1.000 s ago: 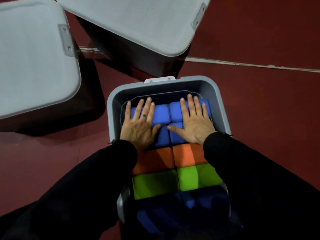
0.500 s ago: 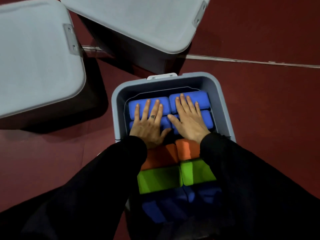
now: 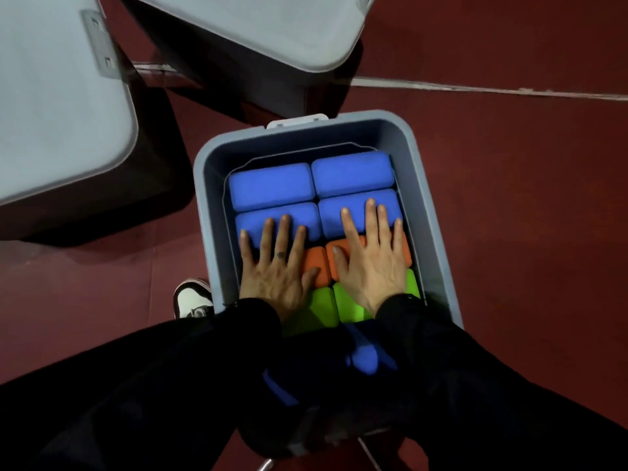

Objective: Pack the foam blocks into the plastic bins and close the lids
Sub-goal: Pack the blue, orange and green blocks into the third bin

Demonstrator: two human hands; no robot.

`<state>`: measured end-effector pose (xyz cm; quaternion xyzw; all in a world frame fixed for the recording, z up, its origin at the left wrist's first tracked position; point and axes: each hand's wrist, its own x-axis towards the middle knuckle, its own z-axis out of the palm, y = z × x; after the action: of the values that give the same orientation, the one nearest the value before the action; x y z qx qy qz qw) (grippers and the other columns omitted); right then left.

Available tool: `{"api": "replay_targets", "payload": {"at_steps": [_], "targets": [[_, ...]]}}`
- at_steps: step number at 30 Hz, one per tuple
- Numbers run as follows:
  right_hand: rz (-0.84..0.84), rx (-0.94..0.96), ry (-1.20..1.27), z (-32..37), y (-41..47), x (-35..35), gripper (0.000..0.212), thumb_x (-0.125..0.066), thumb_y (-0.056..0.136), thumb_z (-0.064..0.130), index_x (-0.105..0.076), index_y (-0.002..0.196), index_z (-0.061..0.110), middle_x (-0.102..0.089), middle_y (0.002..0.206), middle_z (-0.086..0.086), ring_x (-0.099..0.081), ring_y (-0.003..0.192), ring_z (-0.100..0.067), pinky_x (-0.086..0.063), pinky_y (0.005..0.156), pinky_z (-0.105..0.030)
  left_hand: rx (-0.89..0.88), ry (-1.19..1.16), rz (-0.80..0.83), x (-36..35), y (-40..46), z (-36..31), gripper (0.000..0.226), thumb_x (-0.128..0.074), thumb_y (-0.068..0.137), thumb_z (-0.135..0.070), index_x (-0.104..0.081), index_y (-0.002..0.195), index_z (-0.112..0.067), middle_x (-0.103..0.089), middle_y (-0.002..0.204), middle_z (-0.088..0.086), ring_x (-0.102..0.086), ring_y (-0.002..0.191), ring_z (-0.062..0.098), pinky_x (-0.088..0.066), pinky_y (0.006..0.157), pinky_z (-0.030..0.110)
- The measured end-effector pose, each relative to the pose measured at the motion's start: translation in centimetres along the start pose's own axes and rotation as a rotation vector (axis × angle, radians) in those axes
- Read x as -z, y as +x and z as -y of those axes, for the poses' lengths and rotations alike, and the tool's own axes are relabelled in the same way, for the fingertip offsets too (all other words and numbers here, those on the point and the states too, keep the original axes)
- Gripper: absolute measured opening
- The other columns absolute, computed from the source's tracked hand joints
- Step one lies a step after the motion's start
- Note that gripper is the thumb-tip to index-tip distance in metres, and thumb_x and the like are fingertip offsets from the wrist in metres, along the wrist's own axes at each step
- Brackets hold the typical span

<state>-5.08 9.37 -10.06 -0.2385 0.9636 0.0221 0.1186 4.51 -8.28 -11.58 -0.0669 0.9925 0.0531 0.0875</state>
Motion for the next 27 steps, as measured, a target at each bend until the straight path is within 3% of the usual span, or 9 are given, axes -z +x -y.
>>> {"api": "replay_targets", "payload": {"at_steps": [5, 10, 12, 16, 19, 21, 24, 27], "targets": [[0.008, -0.015, 0.036, 0.4, 2.4, 0.6, 0.068, -0.031, 0.102, 0.058, -0.022, 0.162, 0.028, -0.015, 0.168, -0.021, -0.010, 0.157, -0.038, -0.011, 0.123, -0.062, 0.060, -0.024, 0.027, 0.9, 2.3, 0.5, 0.072, -0.027, 0.096, -0.060, -0.029, 0.158, -0.023, -0.019, 0.167, 0.010, -0.014, 0.154, 0.035, -0.008, 0.116, 0.071], [0.161, 0.047, 0.133, -0.9, 2.5, 2.7, 0.076, -0.020, 0.100, 0.071, -0.006, 0.164, 0.032, 0.004, 0.171, -0.015, 0.007, 0.157, -0.033, 0.002, 0.125, -0.056, 0.025, -0.060, 0.008, 1.5, 1.9, 0.8, 0.071, -0.031, 0.097, -0.059, -0.032, 0.156, -0.020, -0.023, 0.166, 0.012, -0.018, 0.153, 0.035, -0.009, 0.117, 0.071], [0.108, 0.059, 0.207, -1.4, 1.0, 3.9, 0.073, -0.021, 0.102, 0.066, -0.014, 0.163, 0.029, -0.004, 0.171, -0.012, 0.000, 0.158, -0.031, -0.002, 0.127, -0.051, -0.002, -0.074, -0.023, 2.3, 1.2, 0.8, 0.071, -0.032, 0.098, -0.059, -0.035, 0.155, -0.017, -0.025, 0.165, 0.014, -0.021, 0.153, 0.035, -0.011, 0.117, 0.069], [-0.062, 0.212, 0.174, -2.9, -6.3, 3.9, 0.058, -0.036, 0.104, 0.044, -0.035, 0.158, 0.023, -0.027, 0.167, -0.012, -0.023, 0.154, -0.032, -0.017, 0.126, -0.051, -0.265, -0.106, -0.064, 3.4, -4.4, -0.8, 0.082, -0.033, 0.094, -0.068, -0.037, 0.155, -0.014, -0.030, 0.163, 0.015, -0.024, 0.151, 0.038, -0.014, 0.118, 0.067], [-0.028, 0.085, 0.105, -3.2, -11.0, 1.4, 0.065, -0.035, 0.103, 0.052, -0.026, 0.162, 0.025, -0.017, 0.169, -0.013, -0.017, 0.156, -0.033, -0.013, 0.126, -0.054, -0.489, -0.034, 0.101, 2.0, -9.7, -1.7, 0.103, -0.036, 0.080, -0.087, -0.032, 0.158, -0.018, -0.021, 0.166, 0.013, -0.016, 0.153, 0.040, -0.016, 0.114, 0.073], [0.016, 0.061, 0.101, -2.6, -13.6, -0.5, 0.070, -0.029, 0.103, 0.061, -0.021, 0.163, 0.027, -0.008, 0.171, -0.013, -0.009, 0.157, -0.034, -0.014, 0.125, -0.056, -0.548, 0.042, 0.214, 0.9, -11.6, -1.9, 0.116, -0.042, 0.070, -0.090, -0.027, 0.159, -0.019, -0.010, 0.168, 0.013, -0.010, 0.154, 0.041, -0.014, 0.110, 0.078], [0.004, 0.089, 0.091, -2.3, -14.4, -2.2, 0.068, -0.026, 0.104, 0.063, -0.024, 0.162, 0.027, -0.007, 0.170, -0.015, -0.008, 0.157, -0.036, -0.018, 0.123, -0.059, -0.519, 0.106, 0.246, 0.5, -11.6, -1.8, 0.119, -0.055, 0.067, -0.079, -0.016, 0.162, -0.019, 0.000, 0.169, 0.011, -0.005, 0.154, 0.042, -0.013, 0.109, 0.079], [-0.078, 0.053, 0.102, -2.0, -11.8, -2.1, 0.061, -0.037, 0.105, 0.053, -0.041, 0.156, 0.020, -0.018, 0.168, -0.018, -0.016, 0.156, -0.036, -0.018, 0.123, -0.060, -0.413, 0.048, 0.191, 0.9, -11.2, -1.8, 0.109, -0.060, 0.078, -0.067, -0.013, 0.162, -0.017, -0.009, 0.169, 0.013, -0.011, 0.153, 0.041, -0.019, 0.111, 0.074]]}}
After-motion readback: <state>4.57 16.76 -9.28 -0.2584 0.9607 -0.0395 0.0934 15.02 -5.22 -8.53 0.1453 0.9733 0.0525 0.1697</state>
